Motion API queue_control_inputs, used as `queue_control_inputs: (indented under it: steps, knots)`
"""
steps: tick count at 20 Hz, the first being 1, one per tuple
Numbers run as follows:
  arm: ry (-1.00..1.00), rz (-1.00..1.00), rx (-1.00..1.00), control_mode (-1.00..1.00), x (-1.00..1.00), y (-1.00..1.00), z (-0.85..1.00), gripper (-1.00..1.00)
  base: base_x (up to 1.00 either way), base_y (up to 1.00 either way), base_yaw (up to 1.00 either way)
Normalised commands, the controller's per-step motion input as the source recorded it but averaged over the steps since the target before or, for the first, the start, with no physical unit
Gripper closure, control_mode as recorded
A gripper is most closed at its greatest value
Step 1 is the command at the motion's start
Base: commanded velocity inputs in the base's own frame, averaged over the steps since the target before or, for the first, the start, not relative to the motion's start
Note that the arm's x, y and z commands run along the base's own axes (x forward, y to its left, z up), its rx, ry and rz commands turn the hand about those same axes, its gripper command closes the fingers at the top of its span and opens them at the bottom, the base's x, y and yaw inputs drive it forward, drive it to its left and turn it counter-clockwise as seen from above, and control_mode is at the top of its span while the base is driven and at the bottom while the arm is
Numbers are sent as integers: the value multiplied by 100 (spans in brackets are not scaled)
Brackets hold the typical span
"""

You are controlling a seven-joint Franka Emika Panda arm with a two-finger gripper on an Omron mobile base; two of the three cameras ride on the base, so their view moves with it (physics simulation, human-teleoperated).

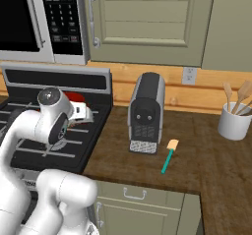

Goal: Put the mushroom and lemon wedge in the pot. Retrieve the spatula and lightly stir the vegetables in the pot.

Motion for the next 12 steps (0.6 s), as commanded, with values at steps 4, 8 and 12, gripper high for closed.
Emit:
queue_control_inputs:
  steps: [4,8,12]
  knots:
    - [-2,0,15,-100,52,87,66,100,0,0,0]
    - [-1,0,11,-100,79,56,10,100,0,0,0]
    - [3,0,4,-100,99,48,-17,100,0,0,0]
